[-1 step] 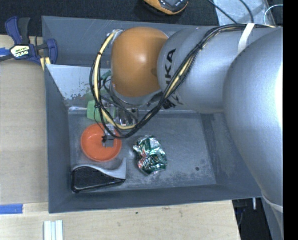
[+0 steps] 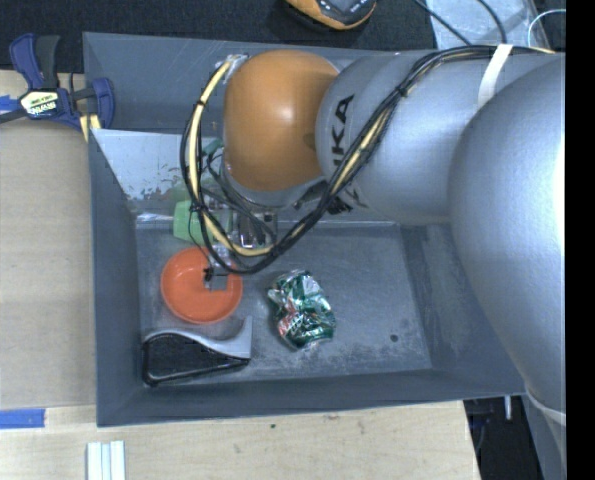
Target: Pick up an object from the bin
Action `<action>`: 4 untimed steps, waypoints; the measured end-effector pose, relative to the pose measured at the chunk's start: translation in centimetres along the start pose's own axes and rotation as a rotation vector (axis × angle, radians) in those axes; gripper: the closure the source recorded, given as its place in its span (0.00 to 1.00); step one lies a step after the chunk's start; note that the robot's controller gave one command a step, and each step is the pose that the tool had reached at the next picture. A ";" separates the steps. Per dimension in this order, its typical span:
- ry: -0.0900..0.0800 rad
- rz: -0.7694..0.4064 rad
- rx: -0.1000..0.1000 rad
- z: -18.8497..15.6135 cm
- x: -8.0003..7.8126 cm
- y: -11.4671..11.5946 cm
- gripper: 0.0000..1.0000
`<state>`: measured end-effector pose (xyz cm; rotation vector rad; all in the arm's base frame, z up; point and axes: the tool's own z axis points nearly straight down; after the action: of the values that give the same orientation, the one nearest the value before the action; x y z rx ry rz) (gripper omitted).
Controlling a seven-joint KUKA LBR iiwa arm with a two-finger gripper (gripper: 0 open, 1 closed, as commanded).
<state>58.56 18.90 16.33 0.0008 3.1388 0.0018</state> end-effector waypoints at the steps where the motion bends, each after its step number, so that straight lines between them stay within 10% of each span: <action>1: 0.011 -0.014 0.004 6.0 0.4 -7.5 0.00; 2: -0.009 -0.007 -0.007 -2.2 3.3 1.6 0.00; 3: 0.010 -0.005 -0.002 8.7 -0.7 -3.5 0.00; 4: 0.004 0.003 0.001 6.9 0.0 -2.9 1.00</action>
Offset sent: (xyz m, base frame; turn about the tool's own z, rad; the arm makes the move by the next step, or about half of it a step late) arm -0.0331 0.0094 0.0167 0.0022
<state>58.57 15.98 9.40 0.0050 3.1431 0.0007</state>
